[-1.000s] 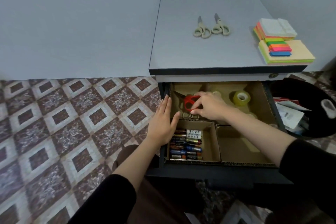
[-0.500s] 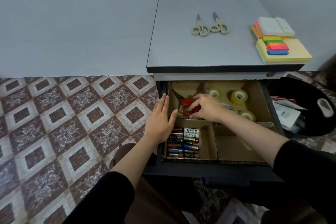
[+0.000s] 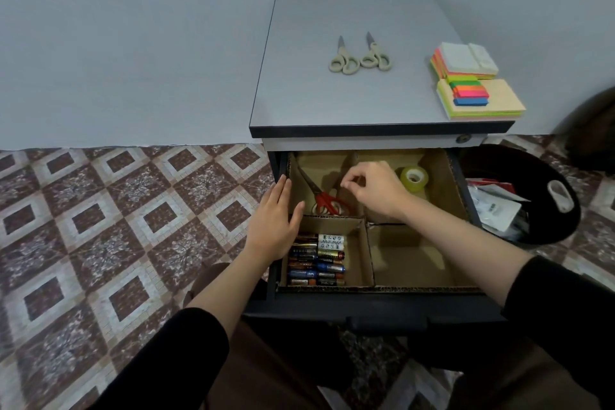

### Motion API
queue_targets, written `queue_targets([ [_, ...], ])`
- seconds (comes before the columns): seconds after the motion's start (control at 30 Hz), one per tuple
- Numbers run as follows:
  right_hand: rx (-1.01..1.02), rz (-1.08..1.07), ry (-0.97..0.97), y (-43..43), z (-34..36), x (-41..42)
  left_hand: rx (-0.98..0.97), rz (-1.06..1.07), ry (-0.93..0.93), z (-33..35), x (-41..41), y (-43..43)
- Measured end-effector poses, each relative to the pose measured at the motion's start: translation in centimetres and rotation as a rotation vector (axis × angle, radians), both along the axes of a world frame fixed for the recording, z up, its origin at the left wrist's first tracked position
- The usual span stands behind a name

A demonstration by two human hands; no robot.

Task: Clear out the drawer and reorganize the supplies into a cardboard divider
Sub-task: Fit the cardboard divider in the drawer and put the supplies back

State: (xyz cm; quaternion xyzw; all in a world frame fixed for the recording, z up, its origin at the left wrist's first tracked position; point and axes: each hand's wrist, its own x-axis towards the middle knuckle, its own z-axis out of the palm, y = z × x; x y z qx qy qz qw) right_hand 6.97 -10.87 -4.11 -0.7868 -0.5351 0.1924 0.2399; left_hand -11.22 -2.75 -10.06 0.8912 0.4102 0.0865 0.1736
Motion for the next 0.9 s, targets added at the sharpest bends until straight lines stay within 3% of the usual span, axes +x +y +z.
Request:
queue_targets([
  [0.13, 0.061, 0.002, -0.012, -0.8, 2.1, 0.8, 0.108, -0.036, 0.006, 0.5, -0.5, -0.6],
  [0.3, 0.132, 0.034, -0.089, -0.8, 6.3, 3.9, 0.090, -0.116, -0.235, 3.3, 0.5, -0.8],
  [0.47, 0.206, -0.163, -0.230, 1.9, 9.4, 7.8, 0.136, -0.112, -0.428, 8.5, 4.9, 1.6],
  [0.67, 0.190, -0.309, -0.134, 6.2, 9.5, 10.0, 0.157, -0.036, -0.361, 12.2, 10.8, 6.6],
  [0.9, 0.131, -0.434, -0.068, 10.9, 7.2, 12.8, 0.090, 0.009, -0.079, 12.0, 15.9, 10.7],
])
